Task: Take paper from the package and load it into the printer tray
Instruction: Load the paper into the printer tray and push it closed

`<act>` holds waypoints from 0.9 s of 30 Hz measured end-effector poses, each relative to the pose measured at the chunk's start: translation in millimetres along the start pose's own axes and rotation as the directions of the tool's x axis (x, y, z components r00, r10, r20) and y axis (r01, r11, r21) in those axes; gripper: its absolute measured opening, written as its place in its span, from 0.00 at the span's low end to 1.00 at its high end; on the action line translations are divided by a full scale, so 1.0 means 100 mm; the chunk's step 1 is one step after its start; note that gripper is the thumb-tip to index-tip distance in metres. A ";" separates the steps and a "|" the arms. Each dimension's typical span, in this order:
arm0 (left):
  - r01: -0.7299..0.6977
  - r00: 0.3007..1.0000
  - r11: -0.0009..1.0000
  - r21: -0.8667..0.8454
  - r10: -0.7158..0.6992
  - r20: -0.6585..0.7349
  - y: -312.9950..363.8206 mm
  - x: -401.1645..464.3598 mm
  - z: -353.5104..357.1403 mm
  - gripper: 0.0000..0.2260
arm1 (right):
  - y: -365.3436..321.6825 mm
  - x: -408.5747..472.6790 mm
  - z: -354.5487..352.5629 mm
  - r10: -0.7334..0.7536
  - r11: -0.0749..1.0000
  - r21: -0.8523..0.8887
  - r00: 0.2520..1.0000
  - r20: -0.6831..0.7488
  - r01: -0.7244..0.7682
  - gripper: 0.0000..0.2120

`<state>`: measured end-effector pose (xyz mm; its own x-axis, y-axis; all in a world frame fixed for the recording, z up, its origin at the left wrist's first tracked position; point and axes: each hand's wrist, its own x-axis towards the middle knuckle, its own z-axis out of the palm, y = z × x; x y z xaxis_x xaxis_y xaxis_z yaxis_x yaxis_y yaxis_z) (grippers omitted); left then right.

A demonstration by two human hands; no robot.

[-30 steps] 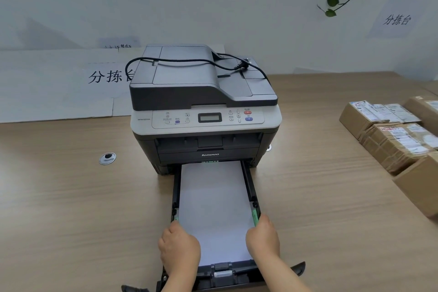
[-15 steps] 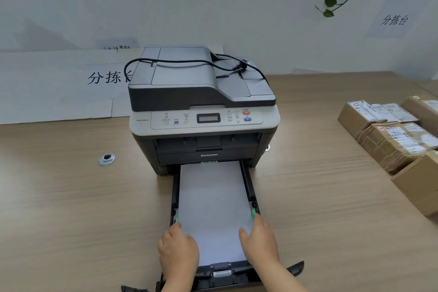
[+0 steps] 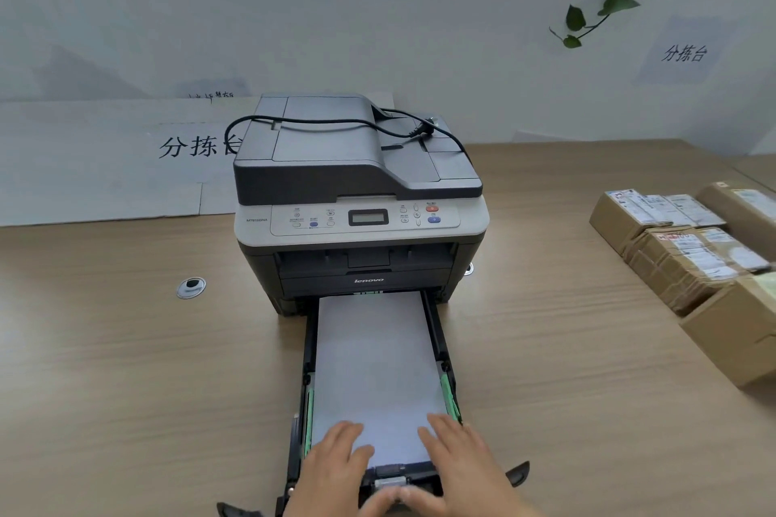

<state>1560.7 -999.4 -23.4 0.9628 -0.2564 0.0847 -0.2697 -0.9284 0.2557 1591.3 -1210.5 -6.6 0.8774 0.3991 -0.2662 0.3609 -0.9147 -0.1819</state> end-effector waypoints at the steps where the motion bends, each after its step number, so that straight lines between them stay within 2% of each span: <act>1: -0.058 0.997 0.998 0.025 0.059 -0.053 -0.02 -0.04 0.00 0.28 | 0.03 -0.03 0.05 -0.048 0.999 -0.008 0.999 -0.006 0.048 0.37; 3: -0.127 0.988 0.990 0.060 0.132 -0.084 -0.03 -0.09 -0.04 0.28 | 0.10 -0.09 0.17 -0.157 0.988 -0.025 0.986 -0.051 0.155 0.30; 6: -0.213 0.973 0.976 0.031 0.215 -0.088 -0.09 -0.16 -0.05 0.12 | 0.12 -0.18 0.12 -0.259 0.965 -0.007 0.953 -0.159 0.261 0.20; 9: -0.235 0.970 0.972 -0.026 0.232 -0.071 -0.12 -0.19 0.04 0.18 | 0.10 -0.20 0.09 -0.317 0.948 -0.056 0.912 -0.262 0.314 0.18; 12: -0.257 0.960 0.966 0.026 0.258 -0.111 -0.11 -0.15 0.06 0.16 | 0.11 -0.15 0.10 -0.337 0.941 -0.120 0.894 -0.295 0.315 0.18; 16: -0.212 0.966 0.975 0.062 0.219 -0.139 -0.16 -0.06 0.10 0.17 | 0.12 0.00 0.11 -0.344 0.937 -0.183 0.874 -0.343 0.297 0.19; 20: -0.167 0.966 0.983 0.074 0.178 -0.187 -0.24 0.04 0.16 0.16 | 0.12 0.16 0.05 -0.333 0.940 -0.200 0.871 -0.360 0.277 0.14; 23: -0.135 0.960 0.985 0.105 0.156 -0.234 -0.29 0.13 0.13 0.12 | 0.13 0.30 0.03 -0.330 0.940 -0.225 0.859 -0.391 0.258 0.10; 27: -0.107 0.979 0.983 0.150 0.131 -0.159 -0.33 0.23 0.06 0.17 | 0.15 0.45 -0.01 -0.362 0.920 -0.301 0.839 -0.407 0.251 0.09</act>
<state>1591.5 -975.9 -35.6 0.9049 -0.3298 0.2692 -0.3664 -0.9253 0.0978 1636.8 -1205.9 -20.6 0.7340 0.6398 0.2278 0.6473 -0.7606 0.0505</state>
